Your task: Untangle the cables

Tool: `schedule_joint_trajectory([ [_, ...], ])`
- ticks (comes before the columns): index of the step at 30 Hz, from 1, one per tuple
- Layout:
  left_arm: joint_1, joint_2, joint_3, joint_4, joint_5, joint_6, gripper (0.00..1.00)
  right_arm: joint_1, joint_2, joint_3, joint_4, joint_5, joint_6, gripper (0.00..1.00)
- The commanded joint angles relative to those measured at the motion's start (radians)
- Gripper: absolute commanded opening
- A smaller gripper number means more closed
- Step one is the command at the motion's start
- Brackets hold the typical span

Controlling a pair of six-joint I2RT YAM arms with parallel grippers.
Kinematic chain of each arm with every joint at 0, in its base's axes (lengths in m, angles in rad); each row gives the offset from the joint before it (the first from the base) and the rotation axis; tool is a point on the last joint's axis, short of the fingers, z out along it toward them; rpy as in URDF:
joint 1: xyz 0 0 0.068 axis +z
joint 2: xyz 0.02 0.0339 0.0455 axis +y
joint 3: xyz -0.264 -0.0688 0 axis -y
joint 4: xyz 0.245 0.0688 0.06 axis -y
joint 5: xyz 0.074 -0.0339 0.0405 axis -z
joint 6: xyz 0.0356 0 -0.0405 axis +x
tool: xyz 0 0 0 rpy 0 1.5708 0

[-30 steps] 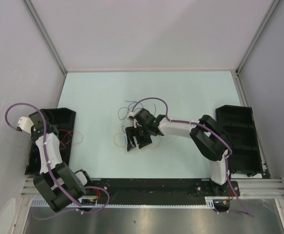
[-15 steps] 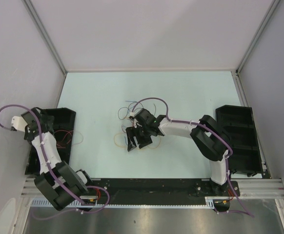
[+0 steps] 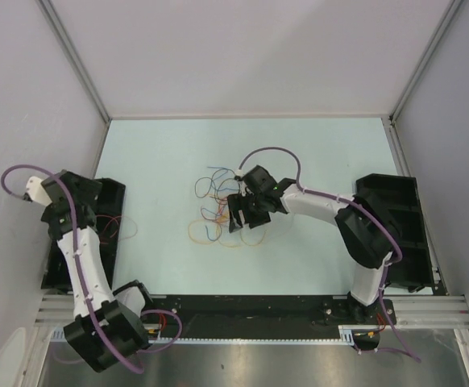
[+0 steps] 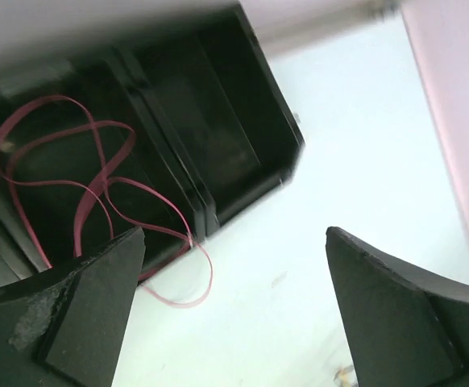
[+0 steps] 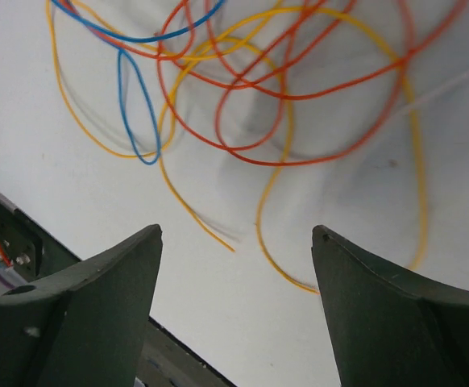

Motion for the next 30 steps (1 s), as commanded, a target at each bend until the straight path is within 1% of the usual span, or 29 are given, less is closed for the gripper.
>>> schedule_joint_trajectory([
  [1, -0.121, -0.055, -0.013, -0.049, 0.020, 0.109, 0.98, -0.032, -0.137, -0.043, -0.009, 0.173, -0.021, 0.80],
  [2, -0.140, -0.061, -0.021, -0.048, 0.042, 0.127, 0.97, -0.042, -0.153, -0.054, -0.013, 0.246, -0.013, 0.81],
  [4, -0.167, -0.066, -0.026, -0.068, 0.053, 0.138, 0.94, -0.046, -0.199, -0.100, 0.002, 0.297, -0.003, 0.81],
  [7, -0.252, -0.040, -0.014, -0.102, 0.014, 0.156, 0.92, -0.048, -0.251, -0.189, 0.062, 0.359, 0.031, 0.84],
  [8, -0.300, -0.026, -0.009, -0.114, -0.023, 0.158, 0.92, -0.055, -0.260, -0.209, 0.078, 0.354, 0.043, 0.84],
  [10, -0.346, 0.036, 0.008, -0.125, -0.063, 0.153, 0.90, -0.063, -0.279, -0.270, 0.131, 0.341, 0.048, 0.84],
  [11, -0.387, 0.061, 0.014, -0.136, -0.080, 0.147, 0.89, -0.069, -0.283, -0.289, 0.147, 0.325, 0.044, 0.84],
  [12, -0.406, 0.084, 0.023, -0.134, -0.115, 0.146, 0.86, -0.086, -0.286, -0.303, 0.173, 0.295, 0.039, 0.84],
  [14, -0.440, 0.150, 0.031, -0.137, -0.155, 0.135, 0.85, -0.111, -0.297, -0.330, 0.187, 0.263, 0.024, 0.84],
  [16, -0.444, 0.196, 0.026, -0.128, -0.174, 0.124, 0.83, -0.158, -0.302, -0.353, 0.191, 0.246, 0.004, 0.84],
  [19, -0.446, 0.237, 0.011, -0.104, -0.178, 0.077, 0.82, -0.229, -0.314, -0.389, 0.232, 0.184, 0.001, 0.84],
  [20, -0.447, 0.248, -0.004, -0.084, -0.181, 0.067, 0.82, -0.247, -0.311, -0.408, 0.253, 0.143, 0.005, 0.83],
  [22, -0.446, 0.261, -0.023, -0.078, -0.207, 0.032, 0.80, -0.270, -0.308, -0.422, 0.275, 0.106, 0.016, 0.82],
  [25, -0.447, 0.274, -0.067, -0.050, -0.235, -0.002, 0.79, -0.296, -0.285, -0.433, 0.302, 0.069, 0.022, 0.82],
  [28, -0.446, 0.288, -0.110, 0.013, -0.226, -0.014, 0.79, -0.315, -0.254, -0.435, 0.321, 0.029, 0.027, 0.80],
  [30, -0.447, 0.313, -0.118, 0.024, -0.229, -0.019, 0.78, -0.321, -0.240, -0.435, 0.333, 0.015, 0.030, 0.80],
])
